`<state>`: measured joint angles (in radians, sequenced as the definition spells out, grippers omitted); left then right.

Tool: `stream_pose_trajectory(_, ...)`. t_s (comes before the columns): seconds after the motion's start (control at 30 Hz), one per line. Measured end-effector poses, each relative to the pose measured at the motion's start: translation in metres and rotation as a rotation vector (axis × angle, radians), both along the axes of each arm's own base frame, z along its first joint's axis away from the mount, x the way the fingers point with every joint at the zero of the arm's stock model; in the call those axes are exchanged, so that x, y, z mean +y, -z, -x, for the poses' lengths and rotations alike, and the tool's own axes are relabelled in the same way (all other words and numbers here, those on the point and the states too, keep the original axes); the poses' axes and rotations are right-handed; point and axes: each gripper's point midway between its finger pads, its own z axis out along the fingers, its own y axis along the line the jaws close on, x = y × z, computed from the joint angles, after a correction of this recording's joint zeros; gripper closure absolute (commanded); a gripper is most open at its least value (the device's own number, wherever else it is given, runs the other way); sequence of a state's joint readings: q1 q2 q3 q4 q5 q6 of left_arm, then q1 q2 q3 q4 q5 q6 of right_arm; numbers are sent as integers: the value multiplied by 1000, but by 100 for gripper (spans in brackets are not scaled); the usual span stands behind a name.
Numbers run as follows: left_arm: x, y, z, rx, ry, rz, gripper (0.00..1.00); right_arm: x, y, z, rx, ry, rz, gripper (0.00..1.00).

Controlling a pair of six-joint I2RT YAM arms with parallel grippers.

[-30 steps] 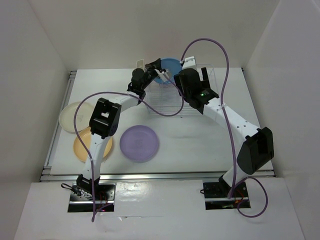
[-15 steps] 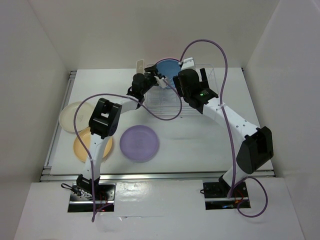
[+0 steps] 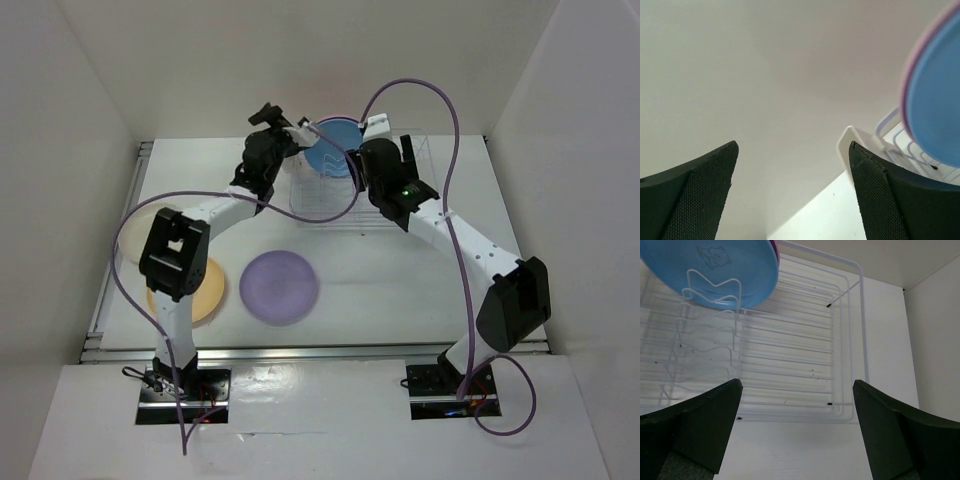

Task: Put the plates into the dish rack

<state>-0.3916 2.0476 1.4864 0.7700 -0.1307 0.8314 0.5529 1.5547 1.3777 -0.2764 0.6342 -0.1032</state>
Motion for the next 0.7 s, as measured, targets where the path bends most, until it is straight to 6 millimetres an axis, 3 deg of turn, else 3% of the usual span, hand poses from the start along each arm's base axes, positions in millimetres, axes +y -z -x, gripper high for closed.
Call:
stream_pose_trajectory(0.07,19,-21,9,23,-65,55,3,0,0,1,-5,-7,-1,0)
stream_pose_trajectory(0.17,53,-37,29,134,-155,199,3,2,2,2,-16,-21,-5,0)
stream_pose_trajectory(0.27,109,-29,41,262,-271,365,0,3,4,2,-15,-34,-5,0)
stream_pose_trajectory(0.4,217,24,59,454,-528,556,0,4,4,3,-22,-40,-11,0)
stream_pose_trajectory(0.47,257,58,76,569,-633,653,0,3,4,4,-24,-42,-13,0)
stream_pose_trajectory(0.6,329,118,117,772,-811,888,0,2,2,7,-34,-46,-19,0)
stream_pose_trajectory(0.7,367,146,149,856,-926,1023,2,1,3,10,-35,-50,-21,0)
